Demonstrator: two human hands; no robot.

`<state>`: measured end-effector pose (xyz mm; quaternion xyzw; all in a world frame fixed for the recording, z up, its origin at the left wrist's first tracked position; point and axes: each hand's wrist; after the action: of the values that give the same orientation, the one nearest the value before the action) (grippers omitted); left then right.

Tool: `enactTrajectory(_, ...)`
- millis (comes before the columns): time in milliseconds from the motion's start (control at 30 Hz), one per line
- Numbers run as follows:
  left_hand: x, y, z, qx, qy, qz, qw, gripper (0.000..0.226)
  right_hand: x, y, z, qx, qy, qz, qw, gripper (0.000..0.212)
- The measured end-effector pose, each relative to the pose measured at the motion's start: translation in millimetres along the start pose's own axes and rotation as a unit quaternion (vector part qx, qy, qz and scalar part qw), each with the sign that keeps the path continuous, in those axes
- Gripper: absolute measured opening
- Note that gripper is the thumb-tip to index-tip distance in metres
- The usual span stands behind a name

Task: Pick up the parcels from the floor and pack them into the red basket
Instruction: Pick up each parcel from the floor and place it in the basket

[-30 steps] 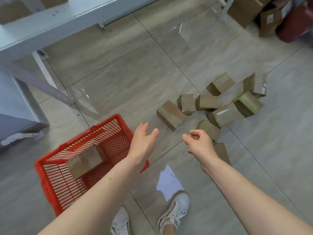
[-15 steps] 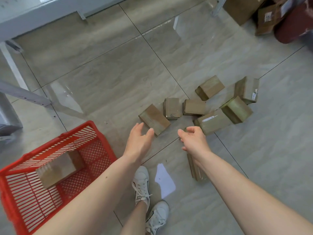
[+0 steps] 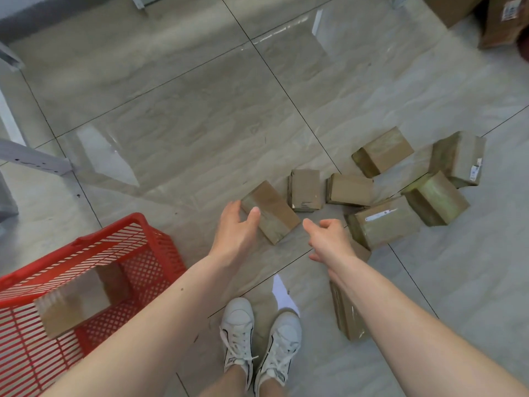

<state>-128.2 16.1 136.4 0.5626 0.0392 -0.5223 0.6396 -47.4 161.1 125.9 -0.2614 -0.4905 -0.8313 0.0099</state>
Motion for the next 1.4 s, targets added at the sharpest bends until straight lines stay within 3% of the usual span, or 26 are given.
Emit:
enactTrajectory(300,73,-118,-51,0.017,-0.075,0.004,0.997,0.07,-51,-121,-51,0.035,0.022,-0.062,0.997,0.059)
enactTrajectory(433,97,-162,-69,0.032,-0.115,-0.016,0.993,0.072,-70,-162,-74,0.045,0.014,-0.086,0.995,0.026)
enactTrajectory(567,113,-192,-82,0.039,-0.127,0.004,0.991,0.077,-76,-189,-87,0.061,-0.005,-0.089,0.994,0.05)
enactTrajectory(667,119,-203,-89,0.02,-0.106,0.015,0.994,0.078,-76,-199,-93,0.063,-0.032,-0.101,0.992,0.052)
enactTrajectory(933,84,-160,-60,-0.067,-0.068,0.035,0.995,0.062,-45,-154,-83,0.023,-0.018,-0.043,0.999,0.048)
enactTrajectory(1100,45,-92,-19,-0.112,-0.037,0.015,0.993,0.055,-13,-85,-62,0.003,0.003,0.032,0.999,0.061)
enactTrajectory(1267,2,-24,21,-0.131,0.02,0.015,0.991,0.047,25,-12,-37,-0.026,0.044,0.097,0.994,0.049)
enactTrajectory(1400,-23,22,50,-0.143,0.051,0.03,0.988,0.047,51,41,-24,-0.015,0.091,0.151,0.984,0.065)
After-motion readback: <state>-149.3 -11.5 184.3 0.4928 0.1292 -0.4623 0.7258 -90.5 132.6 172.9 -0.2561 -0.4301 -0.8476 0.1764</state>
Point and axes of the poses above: each hand's wrist, its own y-axis away from the middle knuckle, its own z-axis out of the back of the hand, x = y × z
